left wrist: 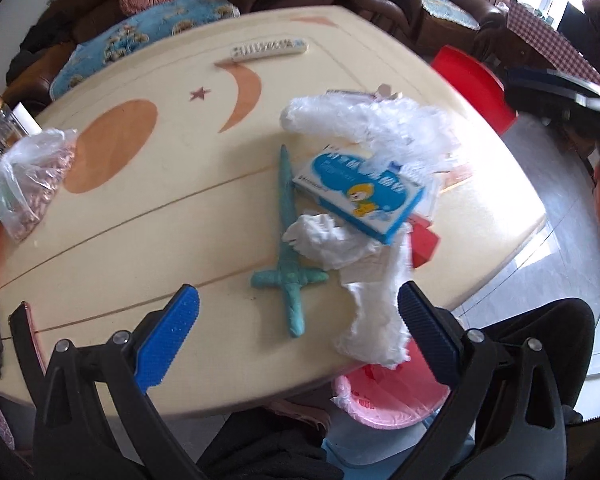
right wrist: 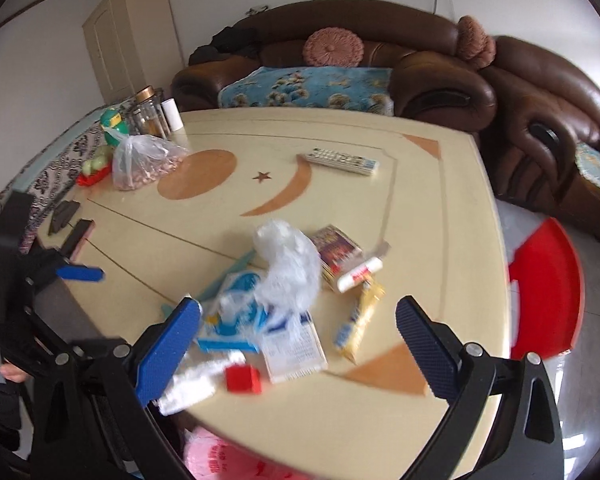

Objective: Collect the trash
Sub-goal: 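Move both tools toward the clutter of tissues, bag and green sword, then grasp the clear plastic bag with the right tool while the left tool grasps the green sword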

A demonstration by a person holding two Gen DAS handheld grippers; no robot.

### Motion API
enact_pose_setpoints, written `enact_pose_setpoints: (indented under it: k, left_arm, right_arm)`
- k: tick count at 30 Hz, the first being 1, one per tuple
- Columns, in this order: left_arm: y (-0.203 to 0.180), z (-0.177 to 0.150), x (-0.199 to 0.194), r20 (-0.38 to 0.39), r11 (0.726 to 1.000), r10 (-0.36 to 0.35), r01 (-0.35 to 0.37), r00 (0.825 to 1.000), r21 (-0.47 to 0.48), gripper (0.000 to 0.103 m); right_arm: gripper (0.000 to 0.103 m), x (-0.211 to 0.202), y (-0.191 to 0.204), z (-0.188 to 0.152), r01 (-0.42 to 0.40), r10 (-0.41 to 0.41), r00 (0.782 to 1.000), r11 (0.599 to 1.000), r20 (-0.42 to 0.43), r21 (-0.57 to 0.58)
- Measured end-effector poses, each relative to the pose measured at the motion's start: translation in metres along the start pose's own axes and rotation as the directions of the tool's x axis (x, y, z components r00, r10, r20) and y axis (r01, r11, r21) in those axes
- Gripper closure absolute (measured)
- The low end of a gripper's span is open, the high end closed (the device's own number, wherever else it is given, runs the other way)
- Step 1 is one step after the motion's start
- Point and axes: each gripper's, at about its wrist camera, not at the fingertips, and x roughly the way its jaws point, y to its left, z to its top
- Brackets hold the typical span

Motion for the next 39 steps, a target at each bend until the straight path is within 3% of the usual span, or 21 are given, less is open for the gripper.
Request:
enact_pose_setpoints:
  k: [4, 14, 19, 26, 30, 39]
  left_arm:
    - [0.006, -0.001, 0.019, -0.037, 1.0, -0.009, 0.01, 0.999, 0.028, 0.006]
    - [0.011, -0.011, 0.049, -0.044, 0.997, -0.028, 0.031, 0.999, 0.064, 0.006]
    - [0.014, -0.014, 0.059, -0.032, 0.997, -0.035, 0.037, 0.999, 0.061, 0.006]
    - [0.008, -0.016, 0.077, -0.058, 0.994, 0.036, -0.03, 0.998, 0.108, 0.006]
    - [0.01, -0.015, 0.087, -0.084, 0.994, 0.048, -0.039, 0.995, 0.103, 0.012]
    - [0.017, -0.009, 0.093, -0.09, 0.997, 0.016, -0.009, 0.996, 0.082, 0.016]
  right_arm:
    - [0.007, 0.023, 0.008, 0.017, -0.021, 0.02, 0.999, 0.999, -0.029, -0.039]
    - [0.007, 0.068, 0.019, 0.028, -0.054, 0.05, 0.996, 0.997, -0.07, -0.05]
    - [0.007, 0.087, 0.02, 0.025, -0.034, 0.028, 0.995, 0.997, -0.098, -0.062]
    - [0.007, 0.11, 0.016, 0.026, -0.01, 0.001, 0.992, 0.997, -0.122, -0.079]
    - [0.007, 0.12, 0.017, 0.027, 0.011, -0.025, 0.991, 0.995, -0.135, -0.103]
    - [0.012, 0.14, 0.013, 0.022, 0.022, -0.042, 0.985, 0.993, -0.168, -0.12]
